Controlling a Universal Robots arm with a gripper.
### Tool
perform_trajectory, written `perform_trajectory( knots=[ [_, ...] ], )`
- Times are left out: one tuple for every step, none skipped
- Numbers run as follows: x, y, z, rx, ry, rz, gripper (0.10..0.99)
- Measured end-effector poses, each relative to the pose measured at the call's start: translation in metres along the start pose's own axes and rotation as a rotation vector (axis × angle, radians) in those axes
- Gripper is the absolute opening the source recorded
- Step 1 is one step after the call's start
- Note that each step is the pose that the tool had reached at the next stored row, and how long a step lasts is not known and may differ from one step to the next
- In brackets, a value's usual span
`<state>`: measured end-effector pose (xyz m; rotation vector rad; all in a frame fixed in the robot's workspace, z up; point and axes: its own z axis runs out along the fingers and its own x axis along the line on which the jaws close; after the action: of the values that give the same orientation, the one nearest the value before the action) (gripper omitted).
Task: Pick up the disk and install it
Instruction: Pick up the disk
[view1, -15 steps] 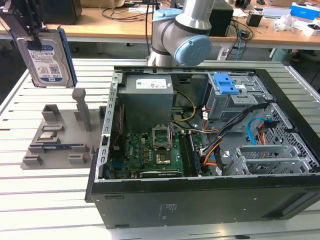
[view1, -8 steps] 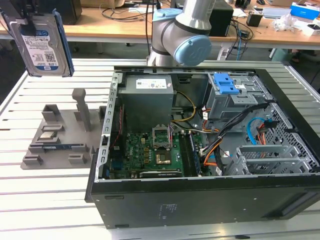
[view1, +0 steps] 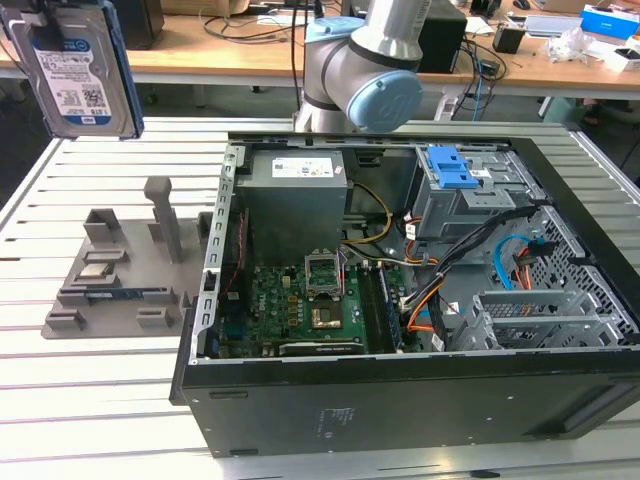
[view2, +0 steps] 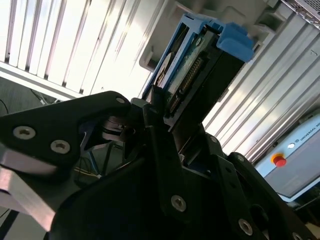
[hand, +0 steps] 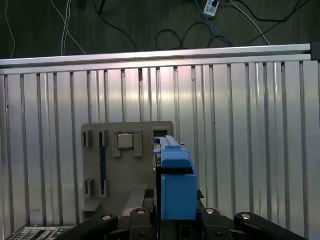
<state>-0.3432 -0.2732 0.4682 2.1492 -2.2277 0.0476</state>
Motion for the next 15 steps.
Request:
perform_trajectory(
  knots=[
    [-0.0003,0.0001,-0.0028,0.000,0.0012,0.000,0.365],
    [-0.0005,0.0001,-0.0053,0.000,0.0021,0.000,0.365],
    [-0.0009,0.0002,-0.0101,0.000,0.0035,0.000,0.365],
    [-0.0011,0.0002,-0.0127,0.000,0.0041,0.000,0.365],
    [-0.0013,0.0003,-0.0161,0.000,0.0049,0.000,0.365],
    [-0.0015,0.0003,-0.0208,0.000,0.0058,0.000,0.365],
    [-0.0017,0.0004,-0.0263,0.000,0.0066,0.000,0.365],
    [-0.0017,0.0004,-0.0282,0.000,0.0067,0.000,0.365],
    [-0.0016,0.0004,-0.0318,0.000,0.0068,0.000,0.365],
    [-0.0015,0.0004,-0.0353,0.000,0.0069,0.000,0.365],
    [-0.0014,0.0005,-0.0378,0.000,0.0069,0.000,0.365],
    [-0.0013,0.0005,-0.0381,0.000,0.0031,0.000,0.365],
    [-0.0008,0.0006,-0.0381,-0.001,-0.0247,0.000,0.365],
    [-0.0001,0.0006,-0.0381,-0.001,-0.0406,0.000,0.365],
    [0.0011,0.0006,-0.0380,-0.002,-0.0600,-0.001,0.365]
  ],
)
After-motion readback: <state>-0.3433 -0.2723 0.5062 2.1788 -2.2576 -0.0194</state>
